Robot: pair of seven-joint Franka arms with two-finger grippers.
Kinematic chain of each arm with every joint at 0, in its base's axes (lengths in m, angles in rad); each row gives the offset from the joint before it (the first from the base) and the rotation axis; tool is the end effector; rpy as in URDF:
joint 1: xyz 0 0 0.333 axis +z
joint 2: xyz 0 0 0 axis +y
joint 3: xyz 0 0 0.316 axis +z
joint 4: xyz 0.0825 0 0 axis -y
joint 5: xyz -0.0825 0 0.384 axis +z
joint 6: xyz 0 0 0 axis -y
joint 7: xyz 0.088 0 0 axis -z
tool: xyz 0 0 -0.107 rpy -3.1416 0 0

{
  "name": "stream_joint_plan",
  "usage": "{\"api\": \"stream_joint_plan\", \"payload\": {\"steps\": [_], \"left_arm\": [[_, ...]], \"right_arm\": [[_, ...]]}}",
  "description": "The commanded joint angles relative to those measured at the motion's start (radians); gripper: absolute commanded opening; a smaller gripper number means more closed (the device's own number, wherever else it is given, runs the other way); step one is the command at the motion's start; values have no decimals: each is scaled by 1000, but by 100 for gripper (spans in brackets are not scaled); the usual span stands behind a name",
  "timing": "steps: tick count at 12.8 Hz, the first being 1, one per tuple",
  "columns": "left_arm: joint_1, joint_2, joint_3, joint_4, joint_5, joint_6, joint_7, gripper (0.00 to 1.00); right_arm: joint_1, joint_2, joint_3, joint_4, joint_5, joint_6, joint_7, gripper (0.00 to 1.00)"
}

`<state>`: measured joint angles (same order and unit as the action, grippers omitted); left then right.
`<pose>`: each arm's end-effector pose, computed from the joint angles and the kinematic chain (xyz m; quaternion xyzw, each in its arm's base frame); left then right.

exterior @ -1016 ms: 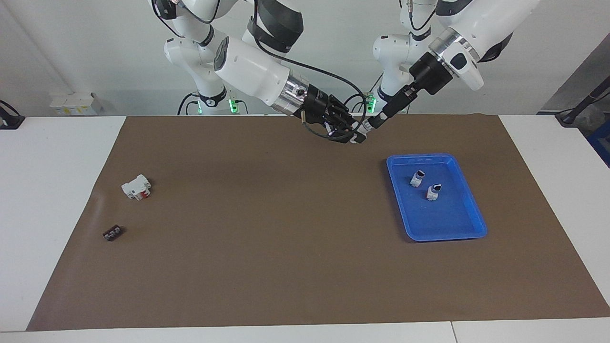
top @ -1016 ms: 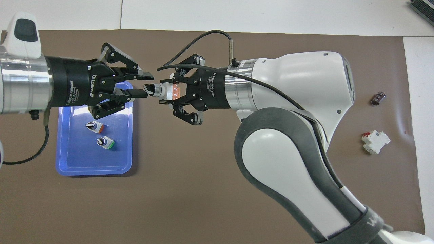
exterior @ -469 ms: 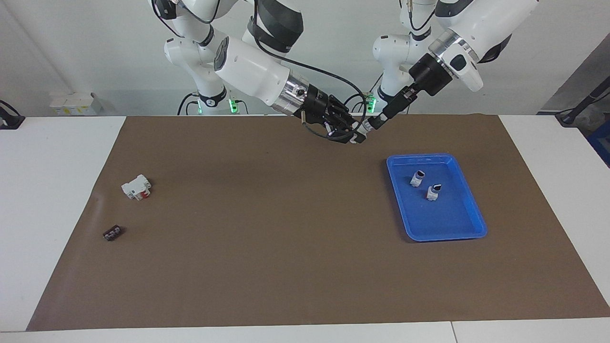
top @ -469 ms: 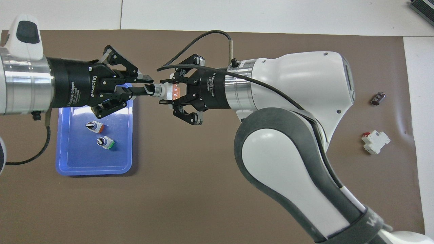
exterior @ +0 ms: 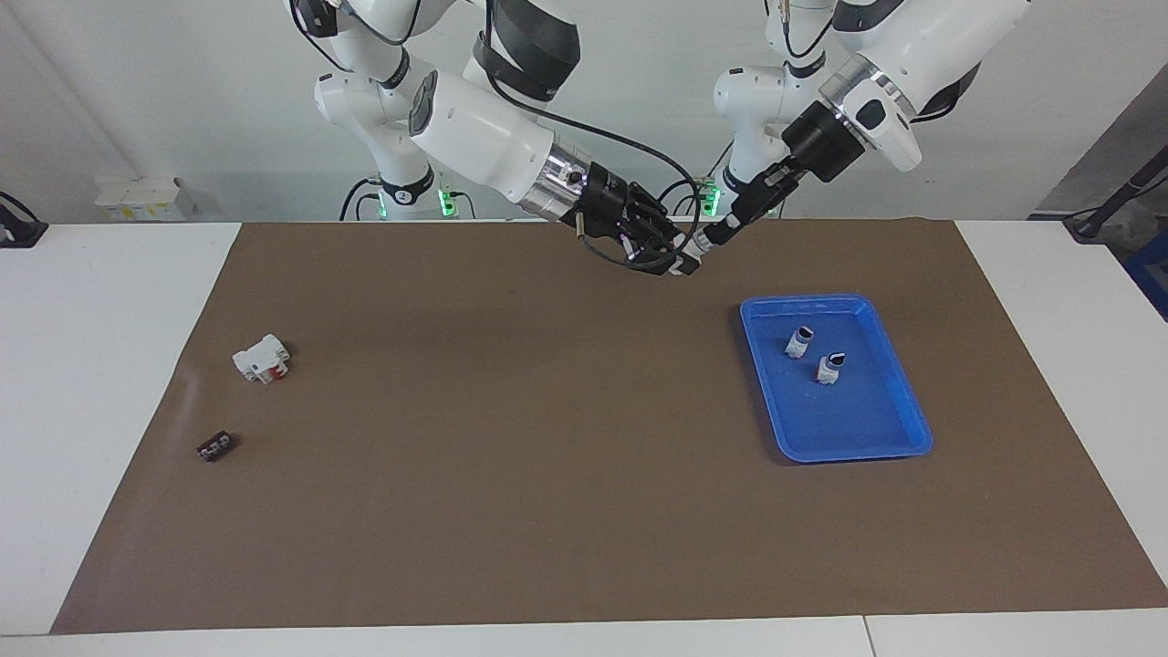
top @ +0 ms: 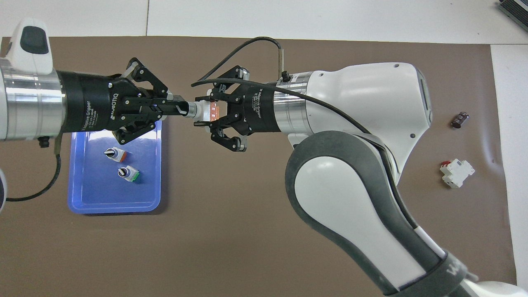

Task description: Turn and place switch with both arms

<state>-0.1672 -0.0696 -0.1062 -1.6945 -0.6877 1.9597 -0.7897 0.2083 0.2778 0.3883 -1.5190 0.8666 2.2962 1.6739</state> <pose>0.5345 -0.1955 0.6578 0.8799 0.3085 -0.0296 0.3601 0.5761 0.3692 0.5782 -0.6282 0.6157 0.2844 0.3812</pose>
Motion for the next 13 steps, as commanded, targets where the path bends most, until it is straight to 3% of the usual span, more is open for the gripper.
{"api": "stream_joint_plan", "payload": {"steps": [1,4,9,13], "left_arm": [[-12,-24,13,-28,16,-8,149,0],[-15,-26,13,-28,146,-27,516,0],[-17,-30,3,-28,146,-41,690,0],[-17,-30,5,-31,142,-47,1047,0]], "right_arm": [[-1,-2,4,0,-24,-4,7,0],[-1,-2,4,0,-24,-4,7,0],[-3,-3,4,0,-24,-6,7,0],[-3,-5,4,0,-24,-7,9,0]]}}
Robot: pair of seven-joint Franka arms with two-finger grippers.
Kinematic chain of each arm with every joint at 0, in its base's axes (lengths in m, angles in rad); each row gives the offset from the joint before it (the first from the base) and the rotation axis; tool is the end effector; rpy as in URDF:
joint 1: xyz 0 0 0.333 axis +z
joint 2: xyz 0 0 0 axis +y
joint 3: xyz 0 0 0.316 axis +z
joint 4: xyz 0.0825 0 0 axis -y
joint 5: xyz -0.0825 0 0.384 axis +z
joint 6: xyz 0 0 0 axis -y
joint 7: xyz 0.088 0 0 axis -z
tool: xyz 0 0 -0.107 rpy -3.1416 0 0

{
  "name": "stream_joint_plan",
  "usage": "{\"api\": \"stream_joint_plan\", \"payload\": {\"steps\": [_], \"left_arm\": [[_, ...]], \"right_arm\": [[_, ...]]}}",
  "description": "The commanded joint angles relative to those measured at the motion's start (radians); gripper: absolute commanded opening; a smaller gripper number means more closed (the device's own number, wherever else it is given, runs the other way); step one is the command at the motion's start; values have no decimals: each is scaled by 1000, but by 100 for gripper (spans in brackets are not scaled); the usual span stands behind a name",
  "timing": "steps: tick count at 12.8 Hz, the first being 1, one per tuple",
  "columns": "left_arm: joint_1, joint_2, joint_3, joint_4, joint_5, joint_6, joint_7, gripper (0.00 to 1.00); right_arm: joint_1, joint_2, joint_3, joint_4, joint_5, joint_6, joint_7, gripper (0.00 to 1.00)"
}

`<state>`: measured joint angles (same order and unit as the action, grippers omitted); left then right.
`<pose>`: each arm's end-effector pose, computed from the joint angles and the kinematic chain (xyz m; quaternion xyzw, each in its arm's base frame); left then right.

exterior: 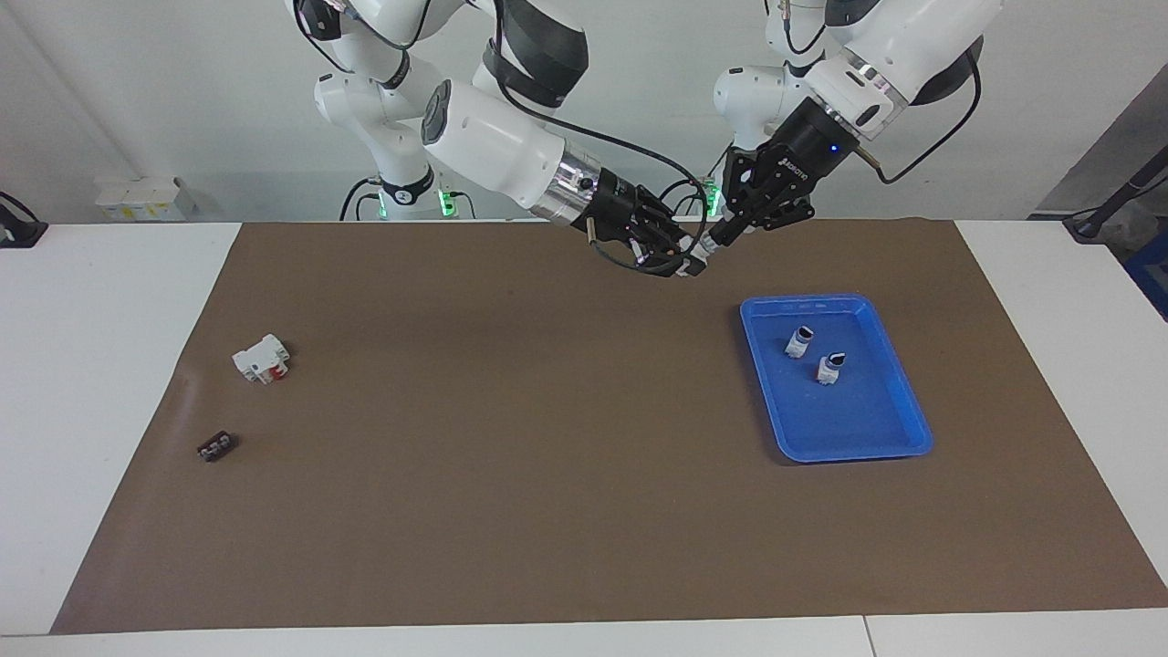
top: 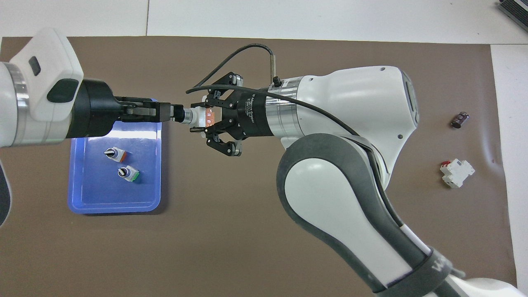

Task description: Turn and place switch with both arms

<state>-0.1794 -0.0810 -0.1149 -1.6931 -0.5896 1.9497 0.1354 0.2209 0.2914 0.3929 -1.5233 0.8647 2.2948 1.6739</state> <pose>0.5271 -0.2016 0.6600 0.9357 -0.1427 0.1381 0.2916 0.5726 0.3796 0.5674 -0.6328 0.6137 0.2915 0.3715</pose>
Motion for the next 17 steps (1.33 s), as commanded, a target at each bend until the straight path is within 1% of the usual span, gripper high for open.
{"api": "stream_joint_plan", "payload": {"steps": [1,3,5,12,15,17], "left_arm": [[-5,-19,14,-28,43,-41,212,0],[4,-20,15,-17,43,-104,346,0],[5,-22,21,-16,47,-118,433,0],[0,-20,20,-11,56,-120,556,0],[6,-25,24,-22,59,-120,694,0],[8,-23,24,-14,83,-120,699,0]], "right_arm": [[-15,-18,0,5,-23,-6,9,0],[-18,-21,0,2,-23,-11,9,0],[-23,-23,0,2,-26,-29,9,0],[-26,-24,0,2,-36,-48,7,0],[-28,-26,0,-5,-36,-48,7,0],[-28,-28,0,-5,-36,-48,7,0]]}}
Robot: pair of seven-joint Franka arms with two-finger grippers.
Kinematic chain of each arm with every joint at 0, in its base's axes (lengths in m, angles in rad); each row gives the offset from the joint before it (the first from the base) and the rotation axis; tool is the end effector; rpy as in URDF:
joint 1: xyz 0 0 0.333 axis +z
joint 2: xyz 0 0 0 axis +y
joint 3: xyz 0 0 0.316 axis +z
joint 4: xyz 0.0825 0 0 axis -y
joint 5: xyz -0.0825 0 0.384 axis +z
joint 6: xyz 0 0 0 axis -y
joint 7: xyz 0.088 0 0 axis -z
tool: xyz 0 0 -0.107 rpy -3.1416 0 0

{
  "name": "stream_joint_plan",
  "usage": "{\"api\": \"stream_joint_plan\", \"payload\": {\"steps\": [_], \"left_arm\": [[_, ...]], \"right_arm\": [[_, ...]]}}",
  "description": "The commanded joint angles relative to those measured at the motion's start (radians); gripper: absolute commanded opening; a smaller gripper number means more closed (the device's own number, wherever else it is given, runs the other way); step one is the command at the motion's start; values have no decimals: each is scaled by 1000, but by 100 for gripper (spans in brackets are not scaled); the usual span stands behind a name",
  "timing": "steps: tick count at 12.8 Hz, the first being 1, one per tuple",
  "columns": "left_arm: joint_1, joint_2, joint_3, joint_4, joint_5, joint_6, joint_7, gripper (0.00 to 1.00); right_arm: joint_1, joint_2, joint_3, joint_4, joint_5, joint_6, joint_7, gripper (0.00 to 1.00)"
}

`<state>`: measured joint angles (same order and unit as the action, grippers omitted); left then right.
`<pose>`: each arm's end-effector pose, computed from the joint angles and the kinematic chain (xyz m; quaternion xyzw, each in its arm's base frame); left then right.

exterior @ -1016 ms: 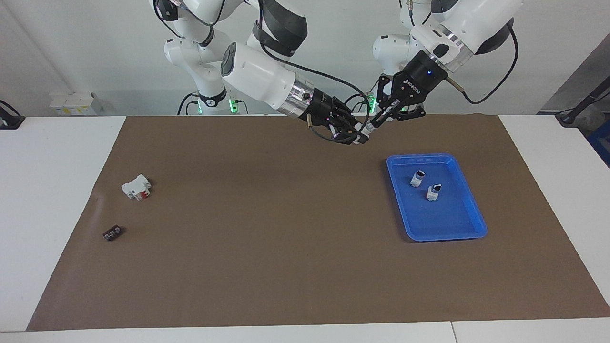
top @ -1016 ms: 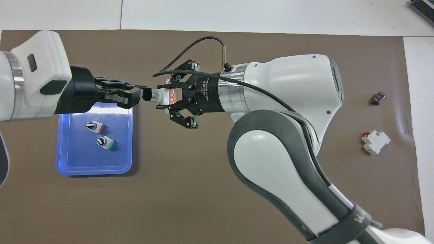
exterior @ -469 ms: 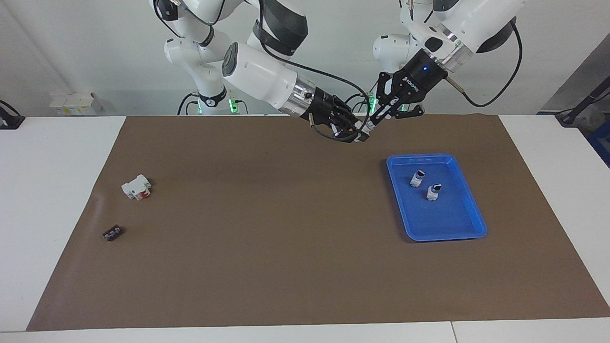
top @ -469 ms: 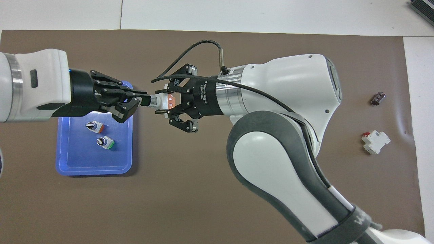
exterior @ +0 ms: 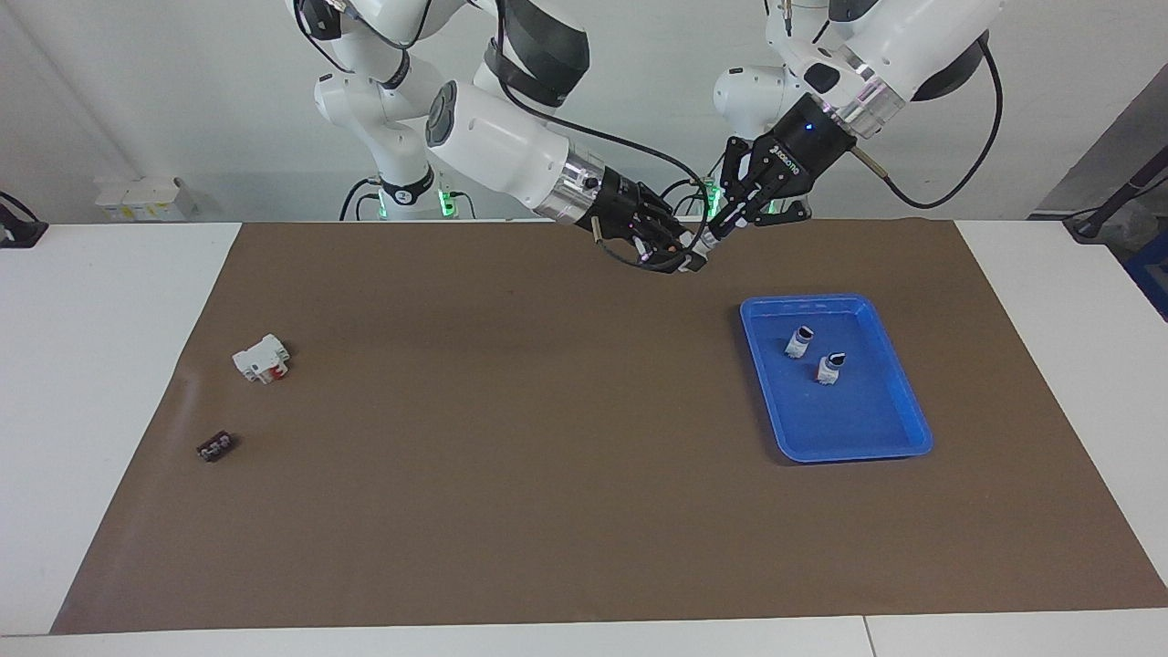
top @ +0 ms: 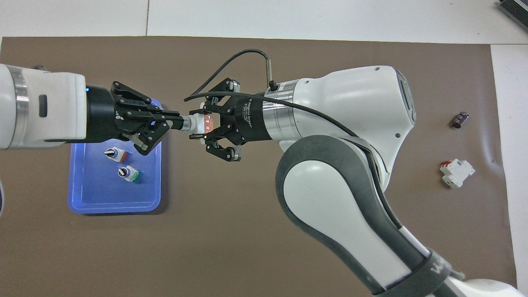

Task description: Turn and place switch with both arms

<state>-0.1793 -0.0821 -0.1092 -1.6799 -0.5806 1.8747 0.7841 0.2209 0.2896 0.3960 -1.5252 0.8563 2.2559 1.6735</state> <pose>0.5212 -0.2009 0.6597 0.8408 -0.4453 0.1964 0.2371 0.5671 0.3835 0.5650 -0.6439 0.6070 0.2994 0.3567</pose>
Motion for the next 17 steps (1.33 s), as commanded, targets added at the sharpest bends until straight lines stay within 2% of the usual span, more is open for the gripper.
{"api": "stream_joint_plan", "payload": {"steps": [1,8,9,10,11,14,17], "left_arm": [[4,-24,19,-33,74,-45,50,0],[6,-22,19,-27,88,-45,49,0],[6,-21,19,-24,88,-46,47,0],[8,-22,19,-27,88,-46,47,0],[9,-24,19,-32,88,-48,47,0],[8,-22,19,-27,88,-48,44,0],[8,-22,19,-29,91,-49,43,0]], "right_arm": [[-28,-26,-3,-3,-28,-9,8,0],[-29,-26,-3,-3,-28,-12,11,0],[-31,-26,-5,-3,-28,-12,12,11],[-32,-32,-6,-3,-28,-12,9,41],[-31,-38,-8,-4,-34,-12,5,84],[-44,-52,-8,-7,-89,-12,0,98],[-46,-87,-9,-9,-195,-12,-85,98]]}}
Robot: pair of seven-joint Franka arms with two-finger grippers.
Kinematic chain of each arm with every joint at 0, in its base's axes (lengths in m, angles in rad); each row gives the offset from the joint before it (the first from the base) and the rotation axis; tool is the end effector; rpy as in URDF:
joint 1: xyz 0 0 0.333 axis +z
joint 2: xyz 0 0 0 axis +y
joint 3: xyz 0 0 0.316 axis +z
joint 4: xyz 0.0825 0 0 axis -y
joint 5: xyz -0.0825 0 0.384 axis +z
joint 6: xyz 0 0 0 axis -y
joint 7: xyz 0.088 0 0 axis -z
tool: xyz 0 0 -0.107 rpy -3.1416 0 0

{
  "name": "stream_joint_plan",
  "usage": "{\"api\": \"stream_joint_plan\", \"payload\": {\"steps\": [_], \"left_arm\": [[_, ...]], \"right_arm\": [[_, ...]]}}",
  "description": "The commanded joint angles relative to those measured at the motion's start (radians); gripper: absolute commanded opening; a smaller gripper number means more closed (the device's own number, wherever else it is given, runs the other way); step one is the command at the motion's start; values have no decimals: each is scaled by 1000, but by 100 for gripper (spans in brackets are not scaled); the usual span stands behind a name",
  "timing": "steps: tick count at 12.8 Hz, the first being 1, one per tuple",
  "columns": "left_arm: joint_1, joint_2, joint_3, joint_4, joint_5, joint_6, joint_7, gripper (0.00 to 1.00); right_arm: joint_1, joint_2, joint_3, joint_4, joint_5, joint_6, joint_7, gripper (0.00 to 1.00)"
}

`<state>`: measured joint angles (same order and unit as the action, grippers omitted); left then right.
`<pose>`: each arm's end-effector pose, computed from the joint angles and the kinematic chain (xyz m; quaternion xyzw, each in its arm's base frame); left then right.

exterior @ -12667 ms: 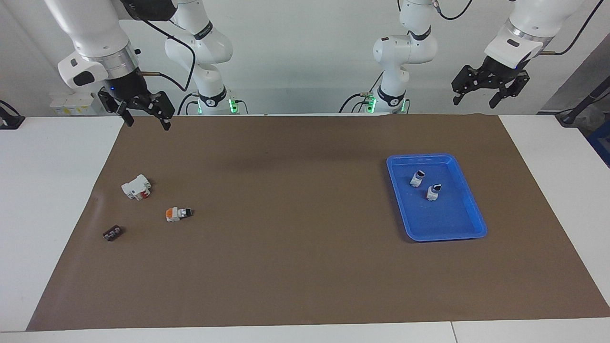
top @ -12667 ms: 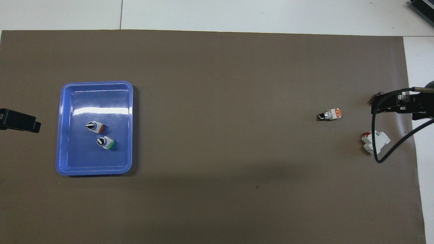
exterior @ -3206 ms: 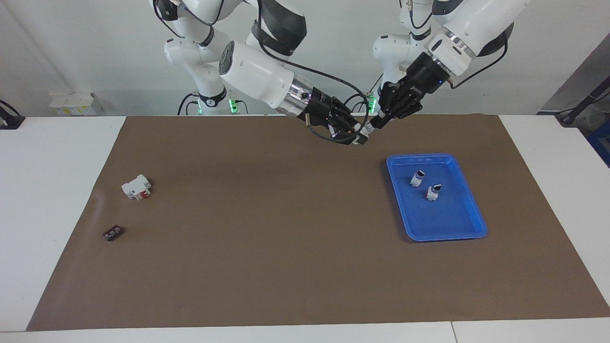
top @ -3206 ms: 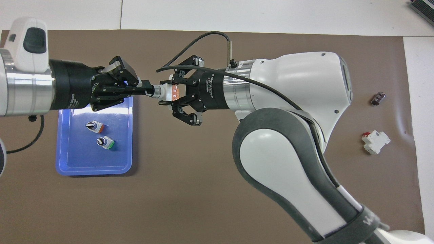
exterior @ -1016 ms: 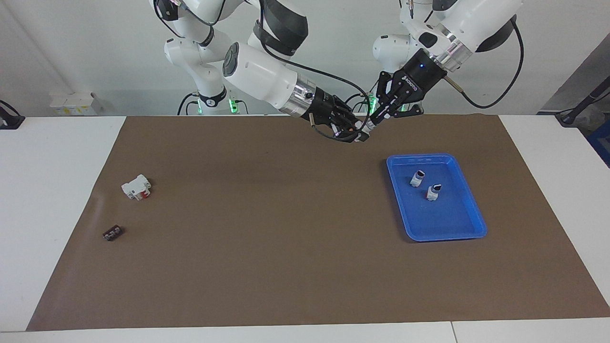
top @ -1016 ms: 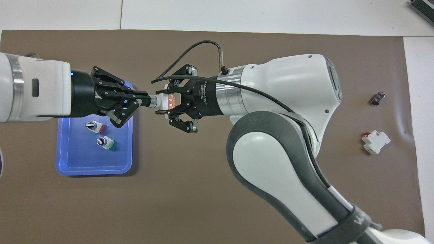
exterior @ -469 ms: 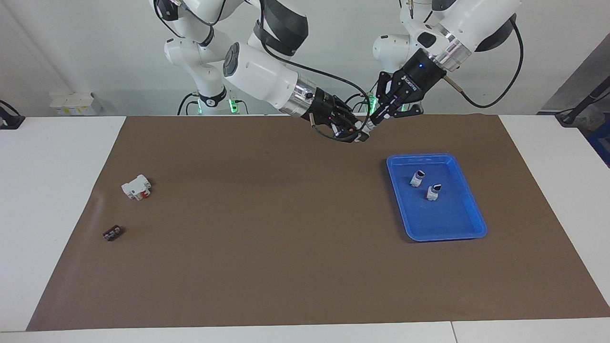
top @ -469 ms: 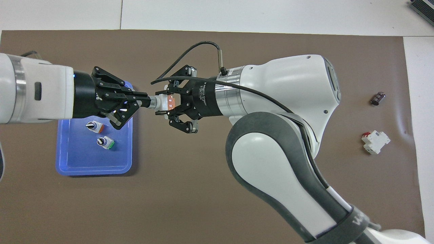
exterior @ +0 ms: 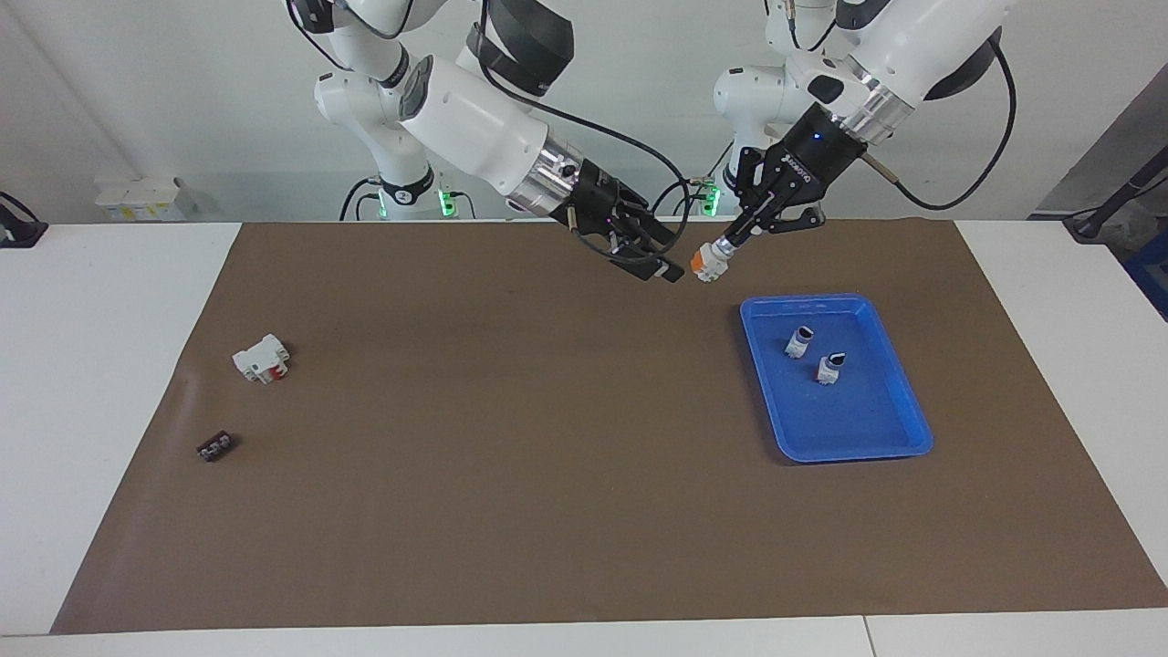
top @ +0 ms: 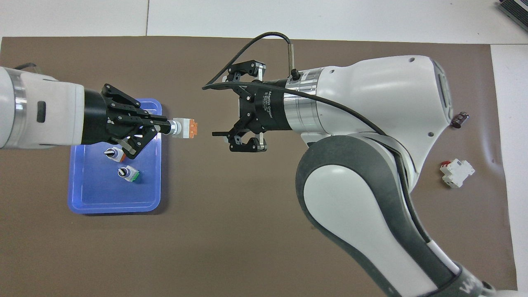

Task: Turn and place switch with both arms
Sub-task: 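Open the right gripper and withdraw while the left gripper carries the switch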

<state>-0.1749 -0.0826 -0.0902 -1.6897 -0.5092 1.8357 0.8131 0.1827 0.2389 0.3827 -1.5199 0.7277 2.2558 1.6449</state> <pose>0.5232 -0.1848 0.6487 0.8452 -0.4618 0.1727 0.2064 0.5745 0.3505 0.5963 -0.6781 0.5957 0.2193 0.3703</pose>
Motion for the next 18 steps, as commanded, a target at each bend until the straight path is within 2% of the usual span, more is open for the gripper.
{"api": "stream_joint_plan", "payload": {"steps": [1,5,7,10,12,15,18], "left_arm": [[6,-23,0,-25,27,-9,14,0],[20,-26,1,-27,148,-56,12,0],[12,-34,-2,-27,260,-107,-2,0],[14,-46,-2,-37,345,-180,-48,0],[2,-65,-5,-74,417,-184,-60,0],[17,-104,-3,-158,434,-139,-125,0],[18,-138,-2,-223,498,-110,-97,0]], "right_arm": [[-14,-55,2,-17,-114,-12,-91,98],[-61,-89,2,-37,-360,-12,-262,99],[-94,-98,2,-63,-489,-19,-348,99],[-161,-122,2,-71,-667,-186,-564,99],[-215,-145,1,-71,-679,-306,-731,99],[-284,-159,1,-69,-714,-381,-933,99],[-319,-176,-16,-59,-764,-465,-1101,99]]}}
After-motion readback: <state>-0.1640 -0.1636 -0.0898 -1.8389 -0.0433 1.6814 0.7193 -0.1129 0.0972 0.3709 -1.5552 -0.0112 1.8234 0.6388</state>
